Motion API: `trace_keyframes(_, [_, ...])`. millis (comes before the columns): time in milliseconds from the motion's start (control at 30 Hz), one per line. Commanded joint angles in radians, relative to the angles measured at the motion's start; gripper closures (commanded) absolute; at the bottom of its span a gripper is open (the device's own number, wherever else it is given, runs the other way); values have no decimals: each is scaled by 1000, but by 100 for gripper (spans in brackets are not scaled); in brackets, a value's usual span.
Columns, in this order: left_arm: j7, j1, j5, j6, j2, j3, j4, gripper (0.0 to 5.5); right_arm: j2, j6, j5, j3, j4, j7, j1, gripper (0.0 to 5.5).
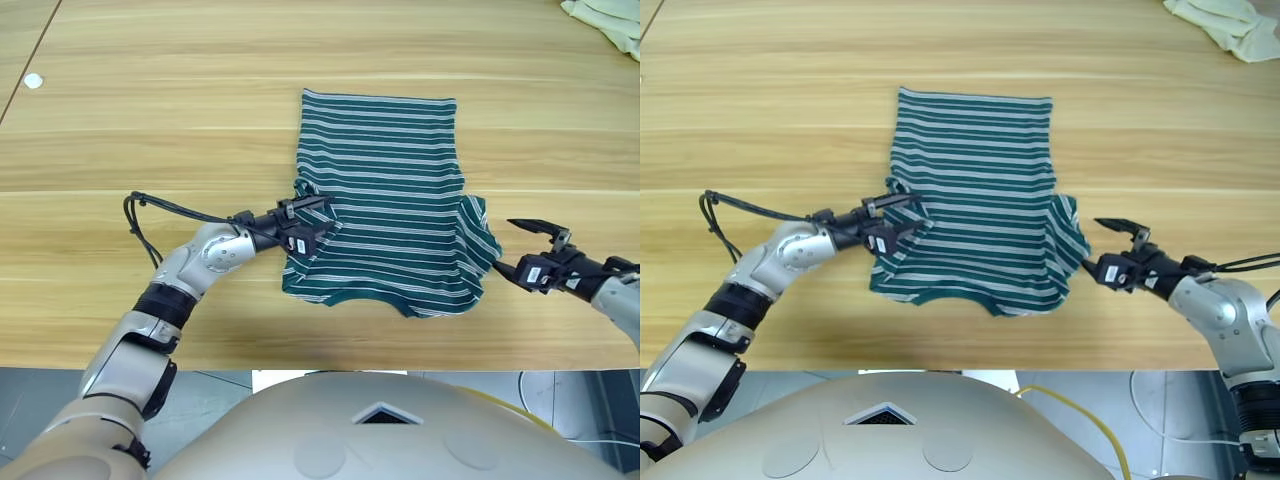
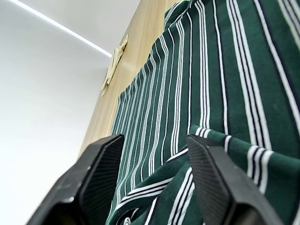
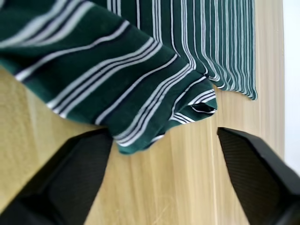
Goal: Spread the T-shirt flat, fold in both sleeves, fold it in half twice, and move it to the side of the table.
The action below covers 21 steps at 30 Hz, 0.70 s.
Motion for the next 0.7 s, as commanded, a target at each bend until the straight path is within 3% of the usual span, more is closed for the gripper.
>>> trace_keyframes(33, [15, 2, 19, 3, 2, -3, 4, 298, -7, 7, -14, 16, 12, 19, 29, 224])
trace_keyframes(700, [27, 11, 25, 0, 8, -2, 4, 298, 6, 72, -57, 9, 70, -48, -40, 548])
